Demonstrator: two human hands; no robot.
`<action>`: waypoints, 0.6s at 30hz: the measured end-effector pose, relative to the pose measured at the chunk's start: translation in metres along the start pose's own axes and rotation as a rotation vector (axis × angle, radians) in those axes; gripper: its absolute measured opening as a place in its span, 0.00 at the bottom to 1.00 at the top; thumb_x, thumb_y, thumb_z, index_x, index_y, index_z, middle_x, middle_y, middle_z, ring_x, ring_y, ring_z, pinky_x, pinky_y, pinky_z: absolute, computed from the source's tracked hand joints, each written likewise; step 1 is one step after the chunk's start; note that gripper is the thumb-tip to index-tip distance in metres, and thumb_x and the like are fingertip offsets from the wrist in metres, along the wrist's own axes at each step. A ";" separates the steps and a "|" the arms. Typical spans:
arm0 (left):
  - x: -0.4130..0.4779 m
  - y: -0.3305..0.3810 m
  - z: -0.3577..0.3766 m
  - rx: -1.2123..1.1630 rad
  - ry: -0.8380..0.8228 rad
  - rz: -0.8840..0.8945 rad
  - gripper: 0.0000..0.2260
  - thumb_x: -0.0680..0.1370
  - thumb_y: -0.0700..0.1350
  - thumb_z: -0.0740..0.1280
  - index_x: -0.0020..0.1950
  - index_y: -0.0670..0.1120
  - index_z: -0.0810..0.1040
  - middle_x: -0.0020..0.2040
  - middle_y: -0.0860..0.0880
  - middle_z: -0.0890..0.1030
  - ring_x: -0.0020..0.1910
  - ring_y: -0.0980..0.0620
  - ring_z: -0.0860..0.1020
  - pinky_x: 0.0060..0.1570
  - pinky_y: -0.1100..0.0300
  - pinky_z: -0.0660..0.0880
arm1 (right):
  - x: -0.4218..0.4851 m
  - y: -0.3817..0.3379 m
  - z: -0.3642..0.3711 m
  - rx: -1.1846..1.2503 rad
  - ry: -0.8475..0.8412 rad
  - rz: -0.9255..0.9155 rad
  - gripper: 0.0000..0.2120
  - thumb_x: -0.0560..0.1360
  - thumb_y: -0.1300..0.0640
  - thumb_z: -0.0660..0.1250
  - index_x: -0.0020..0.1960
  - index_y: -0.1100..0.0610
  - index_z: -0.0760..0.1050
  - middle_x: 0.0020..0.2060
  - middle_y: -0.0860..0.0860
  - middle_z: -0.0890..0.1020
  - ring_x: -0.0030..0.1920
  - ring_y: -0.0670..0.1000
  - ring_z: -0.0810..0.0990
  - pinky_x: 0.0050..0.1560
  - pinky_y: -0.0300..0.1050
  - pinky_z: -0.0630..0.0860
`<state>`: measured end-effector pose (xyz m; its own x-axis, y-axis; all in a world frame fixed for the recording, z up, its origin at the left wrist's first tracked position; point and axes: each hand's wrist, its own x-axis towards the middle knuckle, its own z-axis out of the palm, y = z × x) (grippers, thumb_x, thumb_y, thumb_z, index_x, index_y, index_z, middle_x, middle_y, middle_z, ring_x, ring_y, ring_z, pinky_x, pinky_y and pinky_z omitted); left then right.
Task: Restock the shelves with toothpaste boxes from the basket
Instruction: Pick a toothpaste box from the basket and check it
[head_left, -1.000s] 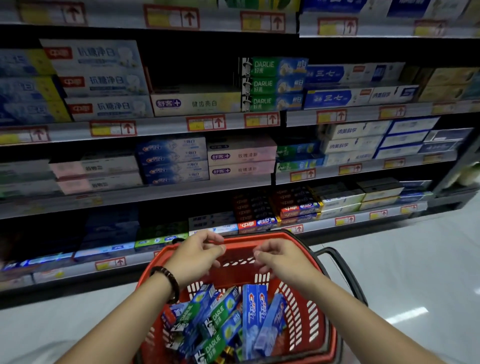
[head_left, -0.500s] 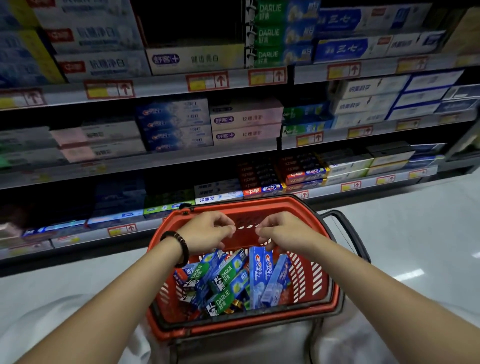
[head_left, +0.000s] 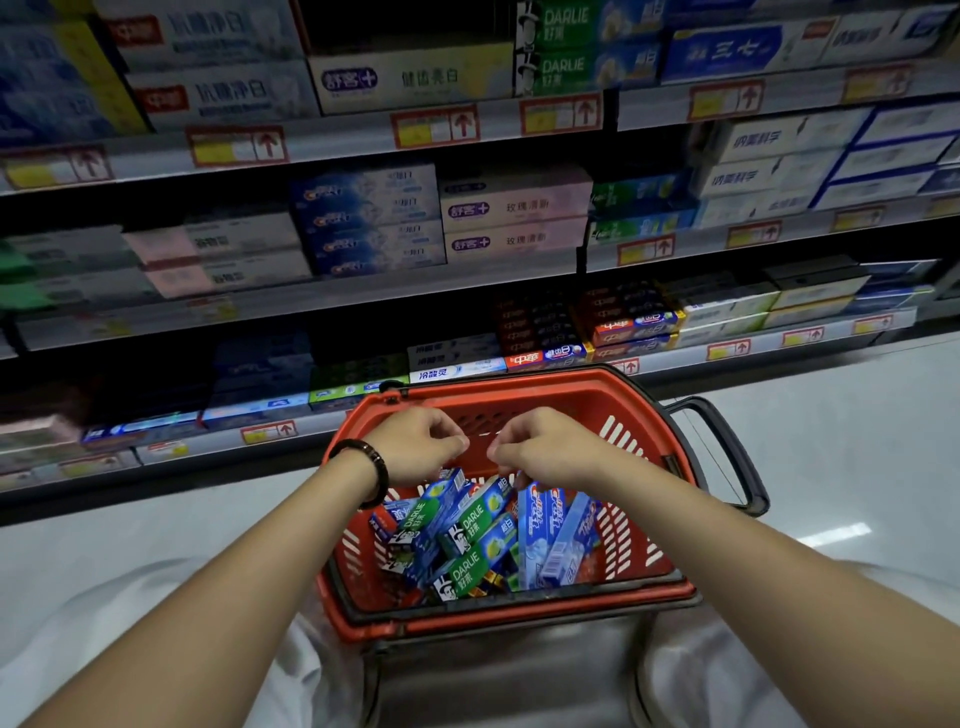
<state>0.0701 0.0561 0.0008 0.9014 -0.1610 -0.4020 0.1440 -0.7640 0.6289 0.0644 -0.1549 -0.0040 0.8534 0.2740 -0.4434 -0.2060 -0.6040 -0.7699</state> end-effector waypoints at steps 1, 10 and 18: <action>0.003 -0.004 0.000 0.025 0.012 -0.010 0.06 0.83 0.54 0.68 0.55 0.53 0.81 0.51 0.53 0.84 0.46 0.52 0.85 0.38 0.59 0.77 | 0.002 0.000 0.005 -0.021 -0.011 0.001 0.09 0.81 0.49 0.71 0.52 0.54 0.84 0.48 0.52 0.88 0.48 0.56 0.88 0.37 0.45 0.78; 0.022 -0.043 0.013 0.139 -0.008 -0.218 0.09 0.81 0.51 0.70 0.51 0.46 0.83 0.41 0.49 0.82 0.38 0.49 0.79 0.40 0.56 0.77 | 0.016 0.002 0.048 -0.155 -0.120 0.036 0.12 0.79 0.48 0.71 0.49 0.56 0.84 0.47 0.56 0.88 0.39 0.51 0.83 0.37 0.46 0.77; 0.034 -0.083 0.058 0.464 -0.079 -0.322 0.09 0.78 0.51 0.73 0.53 0.47 0.79 0.51 0.48 0.79 0.49 0.48 0.78 0.54 0.53 0.79 | 0.019 0.017 0.053 -0.278 -0.178 0.046 0.12 0.81 0.51 0.70 0.47 0.59 0.83 0.44 0.51 0.85 0.36 0.50 0.80 0.39 0.45 0.79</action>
<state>0.0647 0.0778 -0.1037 0.8056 0.0932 -0.5851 0.1961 -0.9738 0.1150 0.0516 -0.1200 -0.0499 0.7444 0.3533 -0.5666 -0.0829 -0.7931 -0.6034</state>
